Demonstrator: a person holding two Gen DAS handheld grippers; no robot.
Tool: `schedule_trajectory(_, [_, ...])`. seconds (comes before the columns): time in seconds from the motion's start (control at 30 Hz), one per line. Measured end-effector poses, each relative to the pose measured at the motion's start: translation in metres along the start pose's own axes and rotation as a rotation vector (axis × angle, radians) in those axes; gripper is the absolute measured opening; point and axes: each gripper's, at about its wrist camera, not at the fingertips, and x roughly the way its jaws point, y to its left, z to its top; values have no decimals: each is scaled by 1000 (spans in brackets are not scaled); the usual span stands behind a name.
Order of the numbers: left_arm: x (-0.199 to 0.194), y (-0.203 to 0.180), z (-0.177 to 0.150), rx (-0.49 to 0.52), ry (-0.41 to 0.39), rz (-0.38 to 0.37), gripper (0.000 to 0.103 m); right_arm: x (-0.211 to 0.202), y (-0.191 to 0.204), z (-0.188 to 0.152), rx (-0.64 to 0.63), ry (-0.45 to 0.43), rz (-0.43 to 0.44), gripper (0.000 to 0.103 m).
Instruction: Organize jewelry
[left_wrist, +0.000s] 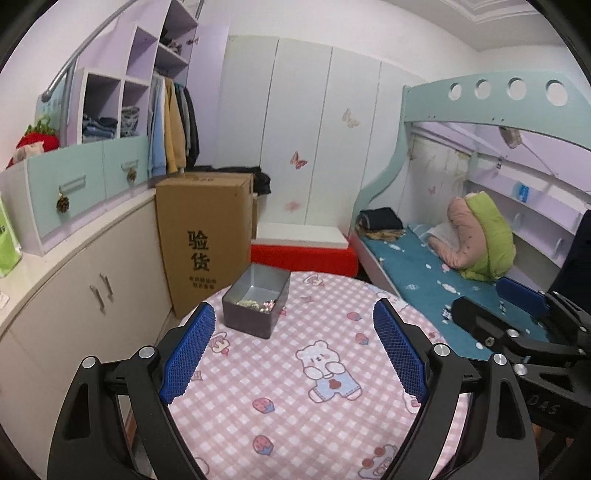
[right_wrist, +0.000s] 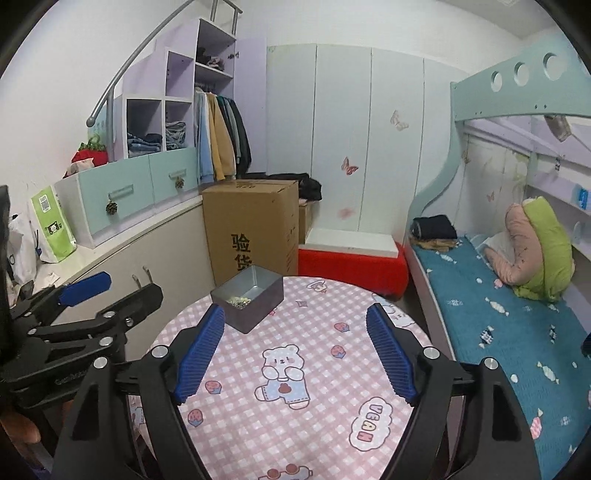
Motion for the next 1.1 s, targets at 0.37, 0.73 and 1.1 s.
schedule_trajectory(0.37, [-36, -14, 0, 50, -93, 25, 86, -35, -3, -6, 17, -88, -20, 78])
schedule_trajectory(0.73, [-42, -15, 1, 74, -130, 42, 86, -44, -6, -8, 26, -114, -22, 78])
schedule_trajectory(1.1, [-40, -16, 2, 83, -136, 43, 86, -45, -10, -8, 28, -115, -22, 78])
